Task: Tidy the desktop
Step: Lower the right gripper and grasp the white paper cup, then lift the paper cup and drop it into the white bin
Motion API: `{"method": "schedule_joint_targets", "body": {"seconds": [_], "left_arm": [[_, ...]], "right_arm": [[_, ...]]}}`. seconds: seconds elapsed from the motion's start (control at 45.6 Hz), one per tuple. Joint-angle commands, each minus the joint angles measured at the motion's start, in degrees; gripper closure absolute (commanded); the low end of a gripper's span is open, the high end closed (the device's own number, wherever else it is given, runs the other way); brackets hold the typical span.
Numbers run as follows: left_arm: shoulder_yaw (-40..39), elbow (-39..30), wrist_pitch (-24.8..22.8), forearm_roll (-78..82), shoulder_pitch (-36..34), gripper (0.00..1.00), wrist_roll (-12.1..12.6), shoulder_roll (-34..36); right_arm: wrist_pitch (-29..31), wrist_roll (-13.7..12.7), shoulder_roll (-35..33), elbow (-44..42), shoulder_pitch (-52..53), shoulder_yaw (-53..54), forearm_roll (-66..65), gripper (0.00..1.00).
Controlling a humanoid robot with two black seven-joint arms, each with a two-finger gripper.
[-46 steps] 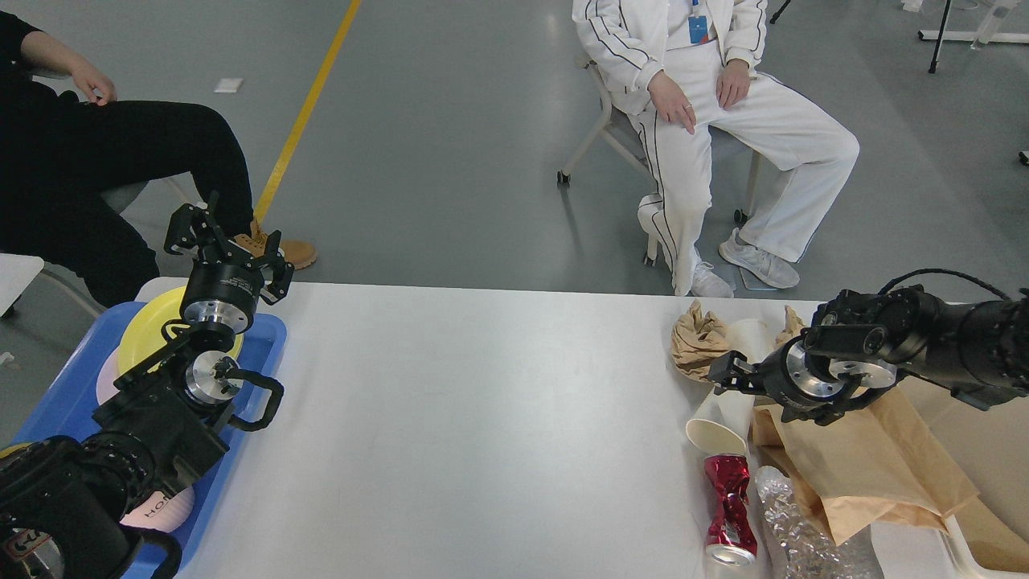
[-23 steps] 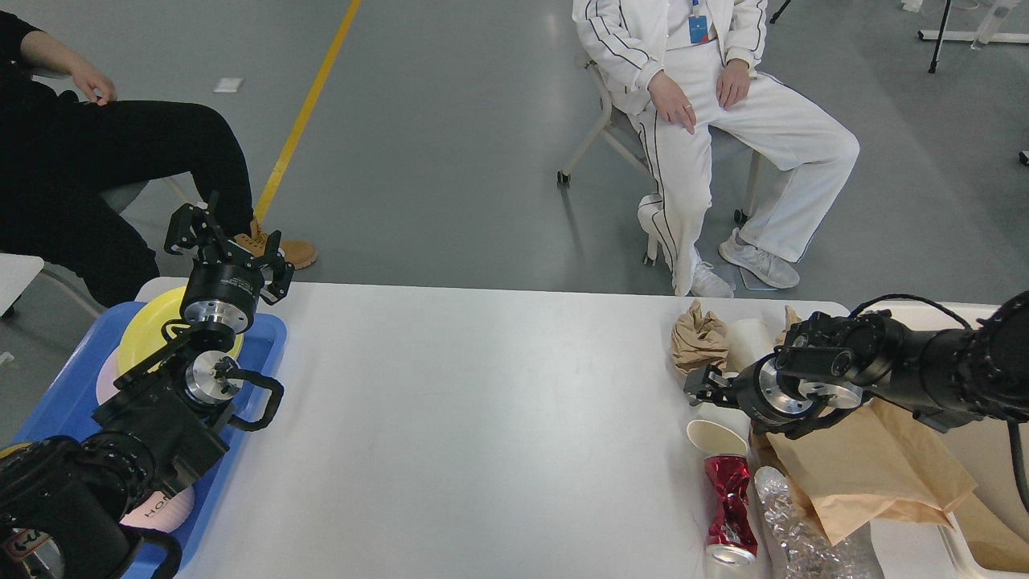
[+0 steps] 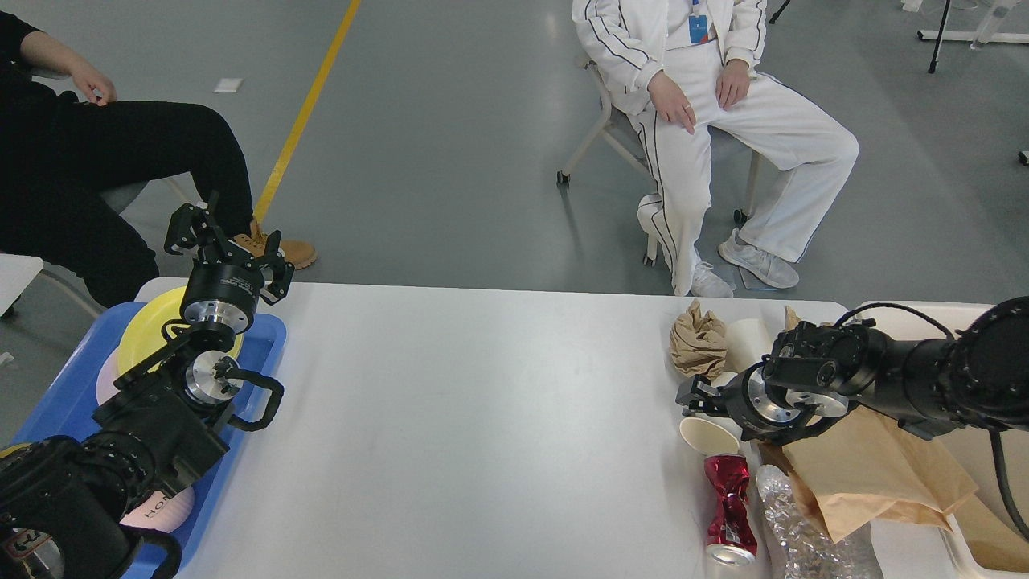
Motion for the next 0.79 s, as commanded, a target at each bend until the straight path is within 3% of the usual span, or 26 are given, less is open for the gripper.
{"method": "schedule_joint_targets", "body": {"seconds": [0.0, 0.066, 0.132, 0.351, 0.768], "left_arm": [[0.0, 0.0, 0.0, 0.0, 0.0, 0.04, 0.0, 0.0], [0.0, 0.0, 0.0, 0.0, 0.0, 0.04, 0.0, 0.0], [0.0, 0.0, 0.0, 0.0, 0.0, 0.04, 0.0, 0.0], [0.0, 0.0, 0.0, 0.0, 0.0, 0.04, 0.0, 0.0], [0.0, 0.0, 0.0, 0.0, 0.0, 0.04, 0.0, 0.0]], "right_arm": [[0.4, -0.1, -0.1, 0.7, 0.4, 0.1, 0.1, 0.59], [0.6, -0.1, -0.5, 1.4, 0.7, 0.1, 0.3, 0.80], [0.7, -0.1, -0.7, 2.2, 1.2, -0.1, 0.3, 0.90], [3.1, -0.1, -4.0, 4.7, 4.8, -0.1, 0.3, 0.91], [18.3, 0.0, -12.7, 5.0, 18.4, 0.1, 0.4, 0.91]]}}
